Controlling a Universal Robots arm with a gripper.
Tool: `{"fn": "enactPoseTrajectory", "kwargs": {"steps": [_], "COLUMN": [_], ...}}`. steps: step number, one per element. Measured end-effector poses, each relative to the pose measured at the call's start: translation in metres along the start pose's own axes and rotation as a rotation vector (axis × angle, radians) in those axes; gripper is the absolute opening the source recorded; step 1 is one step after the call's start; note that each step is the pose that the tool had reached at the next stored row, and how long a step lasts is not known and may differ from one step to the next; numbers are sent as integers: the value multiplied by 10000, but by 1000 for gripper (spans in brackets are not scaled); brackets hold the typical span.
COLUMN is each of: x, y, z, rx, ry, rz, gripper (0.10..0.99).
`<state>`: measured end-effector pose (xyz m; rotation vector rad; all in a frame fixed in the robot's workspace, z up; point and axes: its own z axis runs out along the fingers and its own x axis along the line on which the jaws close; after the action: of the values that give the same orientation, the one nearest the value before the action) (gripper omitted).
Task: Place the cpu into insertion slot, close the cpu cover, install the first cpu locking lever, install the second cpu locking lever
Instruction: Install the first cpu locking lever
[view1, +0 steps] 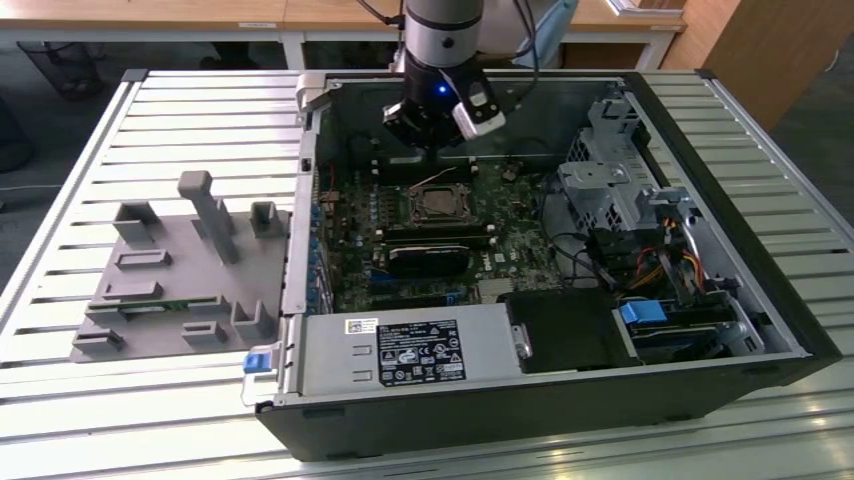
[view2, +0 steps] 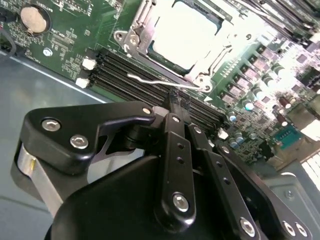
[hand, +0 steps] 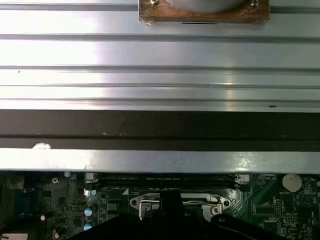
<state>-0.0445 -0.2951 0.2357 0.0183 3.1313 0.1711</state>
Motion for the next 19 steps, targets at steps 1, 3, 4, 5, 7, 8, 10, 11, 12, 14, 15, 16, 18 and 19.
{"fn": "enactPoseTrajectory", "kwargs": {"steps": [1,3,4,5,7,8,10,11,12,14,15,16,18,19], "x": [-3,-18,-29,-42,-67,-80,-101,-108,-114,-125,-130,-135,-144,-147], "y": [-1,-2,-3,-4,-6,-7,-8,-8,-9,-10,-10,-10,-9,-9], "z": [4,17,26,36,58,68,83,88,93,102,108,112,120,123], "rx": [0,0,0,1,1,1,1,1,1,0,0,0,2,2], "ry": [1,0,0,1,0,0,0,1,1,1,0,0,1,2], "rz": [0,0,-1,-1,-1,-1,-1,-2,-2,-2,-1,-1,-1,-1], "gripper": [106,106,106,106,106,106,106,106,106,106,106,106,106,106]}}
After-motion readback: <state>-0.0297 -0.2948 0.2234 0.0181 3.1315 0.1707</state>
